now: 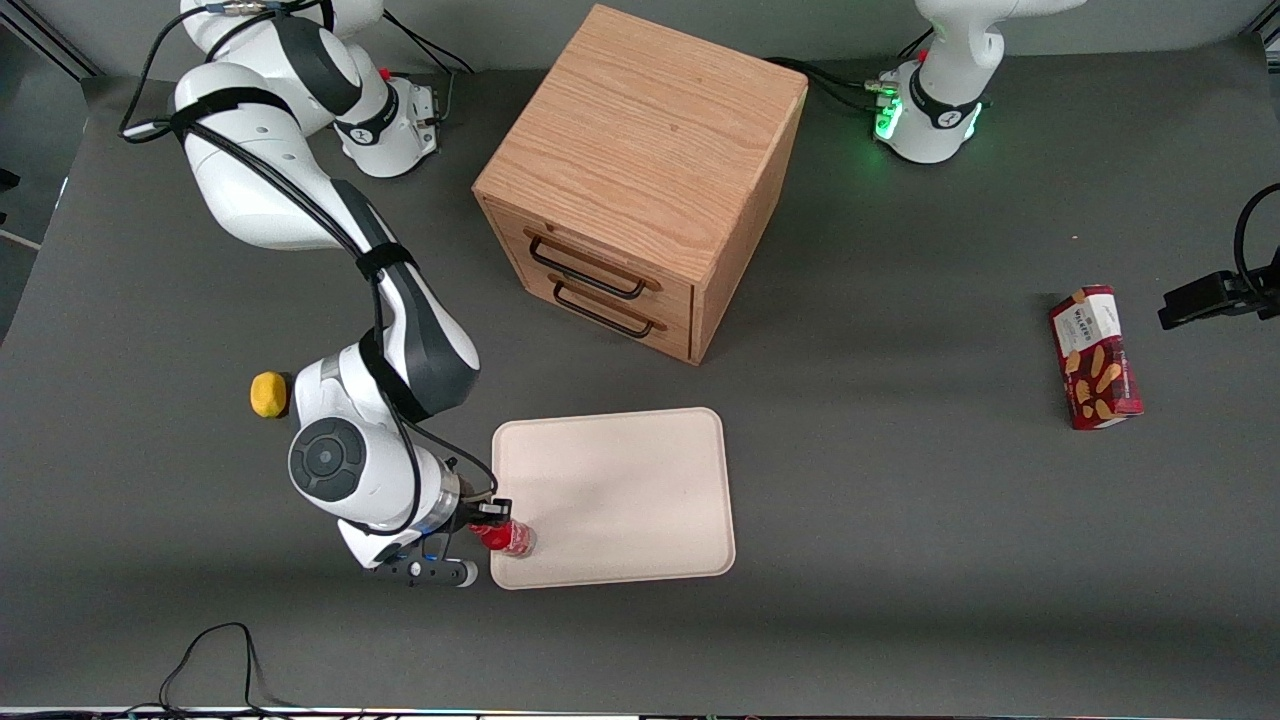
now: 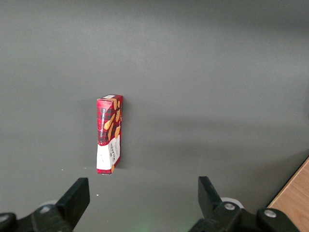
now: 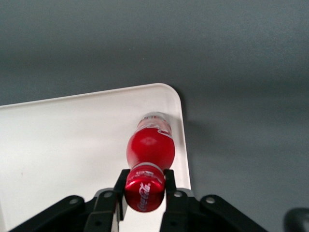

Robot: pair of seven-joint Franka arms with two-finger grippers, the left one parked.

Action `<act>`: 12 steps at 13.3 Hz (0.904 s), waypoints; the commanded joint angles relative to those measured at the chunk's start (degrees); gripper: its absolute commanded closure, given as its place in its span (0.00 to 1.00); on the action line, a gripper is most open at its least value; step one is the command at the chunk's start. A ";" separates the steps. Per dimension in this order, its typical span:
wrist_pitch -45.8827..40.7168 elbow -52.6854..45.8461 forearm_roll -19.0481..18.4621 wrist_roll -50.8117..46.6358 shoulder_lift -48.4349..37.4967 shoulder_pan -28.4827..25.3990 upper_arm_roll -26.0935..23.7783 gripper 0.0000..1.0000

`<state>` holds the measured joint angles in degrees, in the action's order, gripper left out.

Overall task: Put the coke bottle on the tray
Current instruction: 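Lower the bottle onto the tray corner and open the right gripper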

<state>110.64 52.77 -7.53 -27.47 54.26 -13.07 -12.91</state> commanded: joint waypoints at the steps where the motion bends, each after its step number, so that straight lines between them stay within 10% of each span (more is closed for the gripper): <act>1: 2.12 -1.97 -5.29 -4.85 1.72 -1.61 0.26 0.00; 12: 2.12 -2.06 -5.48 -5.57 1.90 -1.26 0.26 0.00</act>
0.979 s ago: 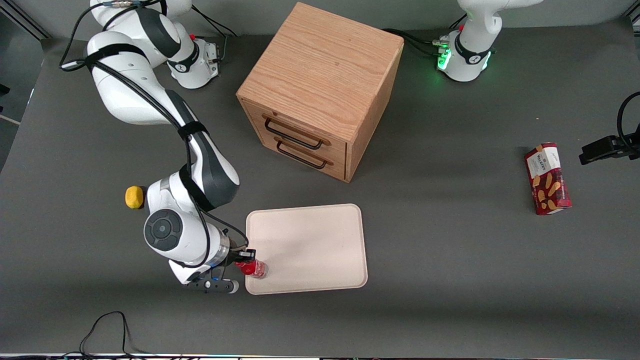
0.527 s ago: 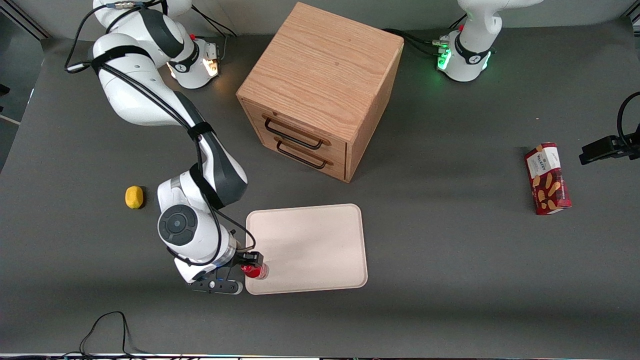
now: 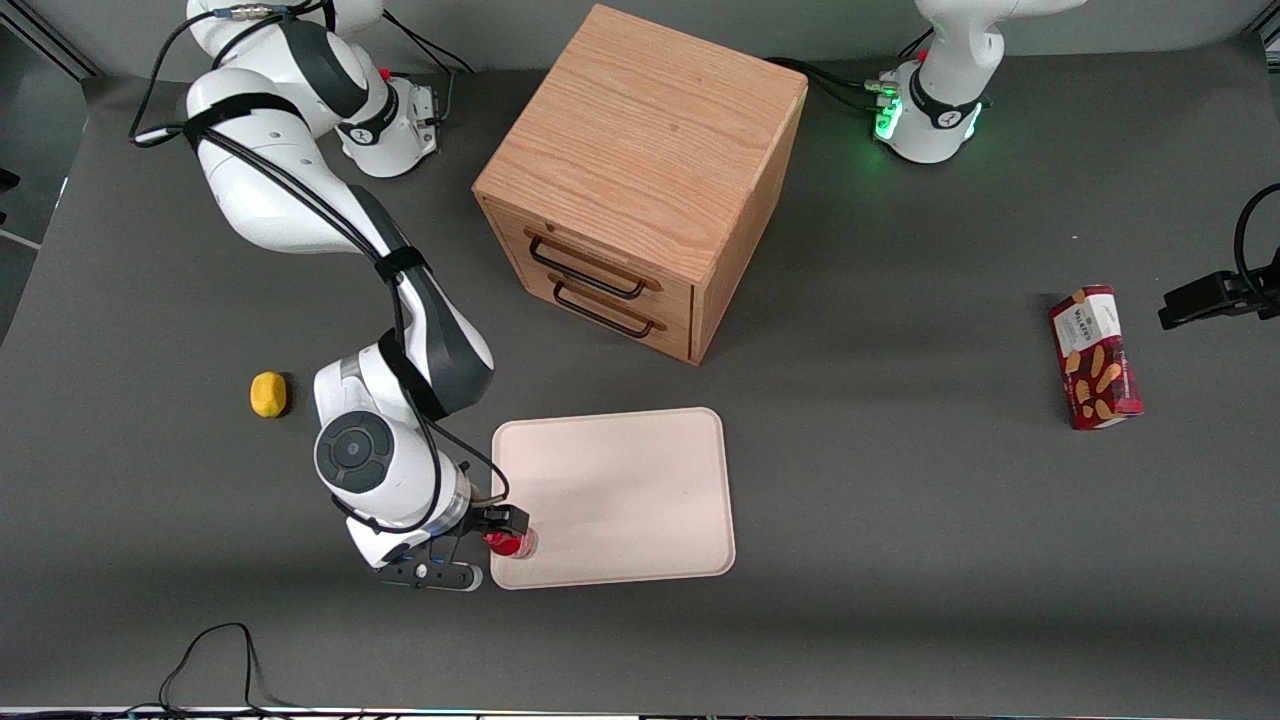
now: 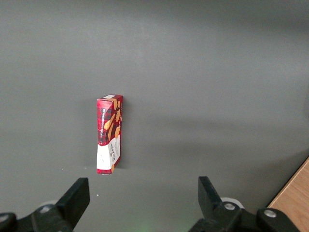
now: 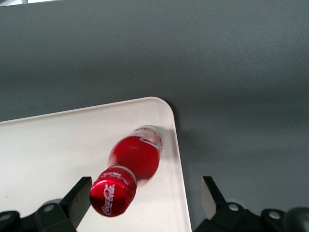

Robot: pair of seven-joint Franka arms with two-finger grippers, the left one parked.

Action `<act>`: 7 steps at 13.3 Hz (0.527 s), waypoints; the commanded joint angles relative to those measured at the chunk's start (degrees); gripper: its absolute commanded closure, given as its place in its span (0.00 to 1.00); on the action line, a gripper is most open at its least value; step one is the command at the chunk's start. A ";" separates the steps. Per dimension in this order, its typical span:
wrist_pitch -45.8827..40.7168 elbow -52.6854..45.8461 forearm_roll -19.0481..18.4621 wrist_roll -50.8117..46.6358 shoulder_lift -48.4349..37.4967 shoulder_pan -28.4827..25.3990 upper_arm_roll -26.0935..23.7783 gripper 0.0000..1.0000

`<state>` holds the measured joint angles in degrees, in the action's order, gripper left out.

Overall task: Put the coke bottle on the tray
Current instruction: 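Lower the bottle onto the tray corner and open the right gripper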

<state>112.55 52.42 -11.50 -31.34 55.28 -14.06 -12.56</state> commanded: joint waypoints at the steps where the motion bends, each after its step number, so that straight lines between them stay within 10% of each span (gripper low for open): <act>1: 0.21 -1.71 -1.50 -1.62 0.88 -0.27 -0.10 0.00; 7: 0.21 -1.71 -1.50 -1.97 0.79 -0.27 -0.19 0.00</act>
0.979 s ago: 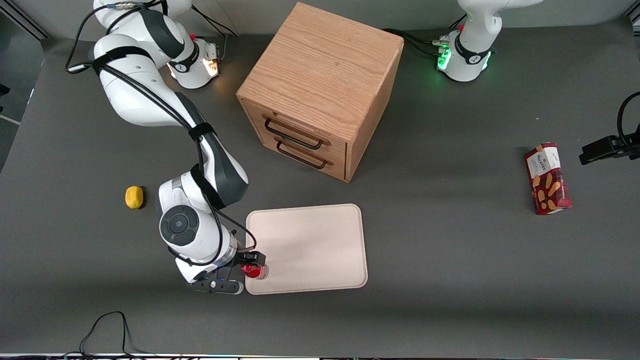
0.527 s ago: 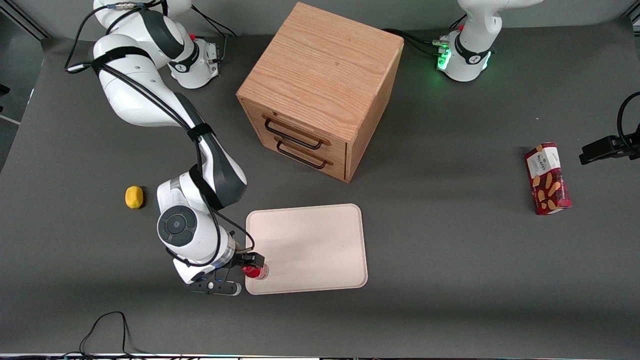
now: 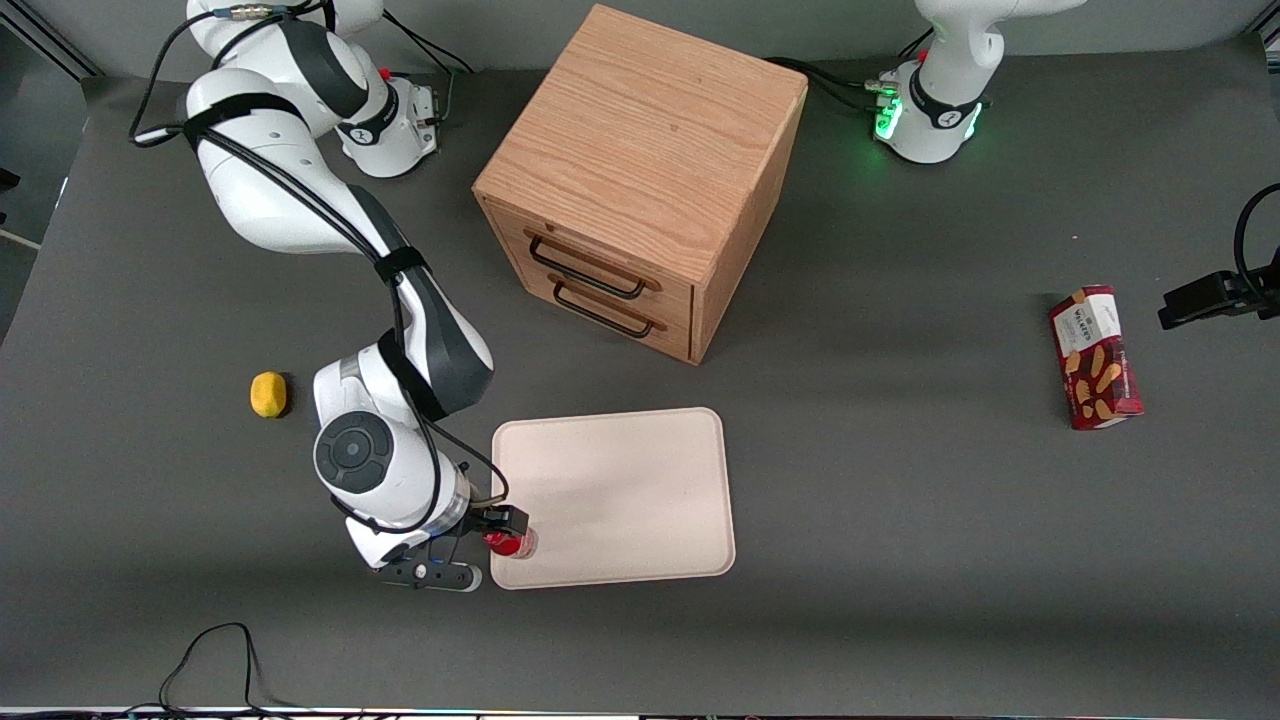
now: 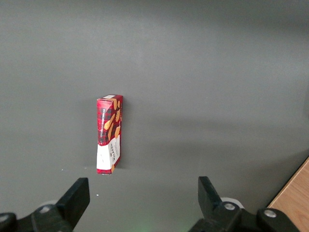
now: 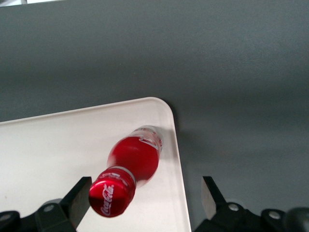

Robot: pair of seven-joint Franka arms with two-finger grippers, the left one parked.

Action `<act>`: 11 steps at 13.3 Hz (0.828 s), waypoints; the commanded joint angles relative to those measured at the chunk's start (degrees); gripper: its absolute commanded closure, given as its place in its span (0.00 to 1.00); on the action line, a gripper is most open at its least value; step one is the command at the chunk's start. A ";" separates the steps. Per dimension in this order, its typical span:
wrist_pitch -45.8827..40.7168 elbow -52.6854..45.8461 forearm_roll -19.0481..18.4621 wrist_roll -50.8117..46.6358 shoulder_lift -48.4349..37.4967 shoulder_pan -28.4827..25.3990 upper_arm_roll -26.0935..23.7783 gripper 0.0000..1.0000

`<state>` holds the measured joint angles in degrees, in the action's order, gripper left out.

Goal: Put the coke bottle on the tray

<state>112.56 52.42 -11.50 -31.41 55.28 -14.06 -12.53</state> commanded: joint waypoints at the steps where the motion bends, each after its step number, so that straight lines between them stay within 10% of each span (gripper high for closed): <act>1: 0.03 -1.79 -1.42 -2.25 0.70 -0.27 -0.21 0.00; 11: -8.73 -2.41 -0.98 -8.94 -4.38 -1.24 -2.32 0.00</act>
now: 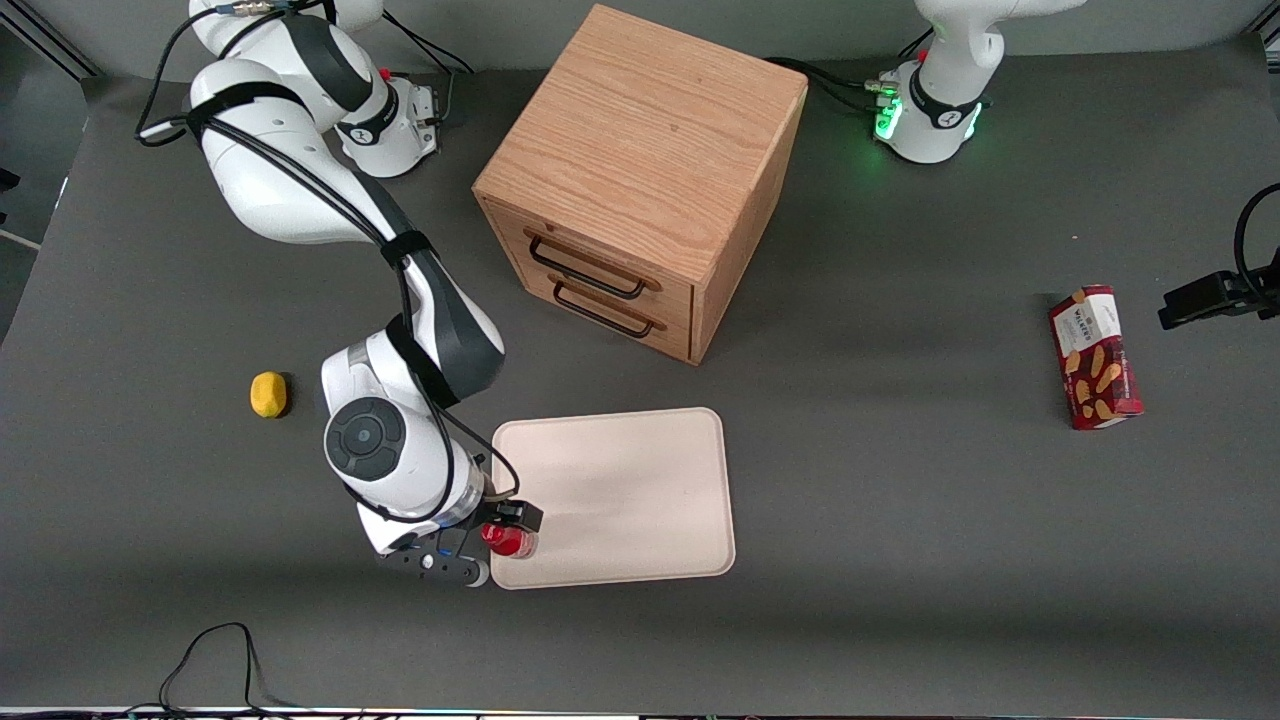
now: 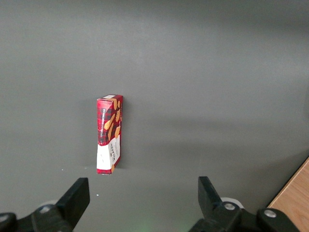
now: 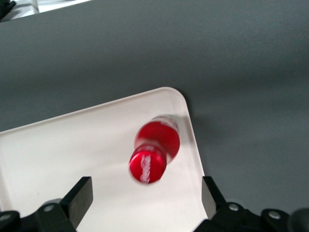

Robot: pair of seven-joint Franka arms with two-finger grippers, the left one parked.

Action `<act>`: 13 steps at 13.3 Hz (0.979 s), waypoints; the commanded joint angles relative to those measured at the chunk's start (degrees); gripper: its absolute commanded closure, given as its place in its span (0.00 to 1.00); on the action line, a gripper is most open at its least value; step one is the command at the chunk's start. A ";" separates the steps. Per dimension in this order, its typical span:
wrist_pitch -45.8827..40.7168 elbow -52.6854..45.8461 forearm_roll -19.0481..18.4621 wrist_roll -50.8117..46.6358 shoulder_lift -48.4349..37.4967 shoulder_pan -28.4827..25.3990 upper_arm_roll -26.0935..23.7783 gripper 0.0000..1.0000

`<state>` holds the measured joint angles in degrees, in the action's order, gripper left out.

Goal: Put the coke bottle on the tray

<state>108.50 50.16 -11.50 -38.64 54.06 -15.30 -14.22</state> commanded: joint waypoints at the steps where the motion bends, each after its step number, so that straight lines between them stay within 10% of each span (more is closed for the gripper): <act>1: -6.96 -0.15 -0.89 -1.53 -4.56 0.35 -0.98 0.00; 13: -32.03 11.59 9.03 14.79 -29.32 10.00 -1.08 0.00</act>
<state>76.05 51.90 -5.39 -28.24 32.47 -8.71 -15.29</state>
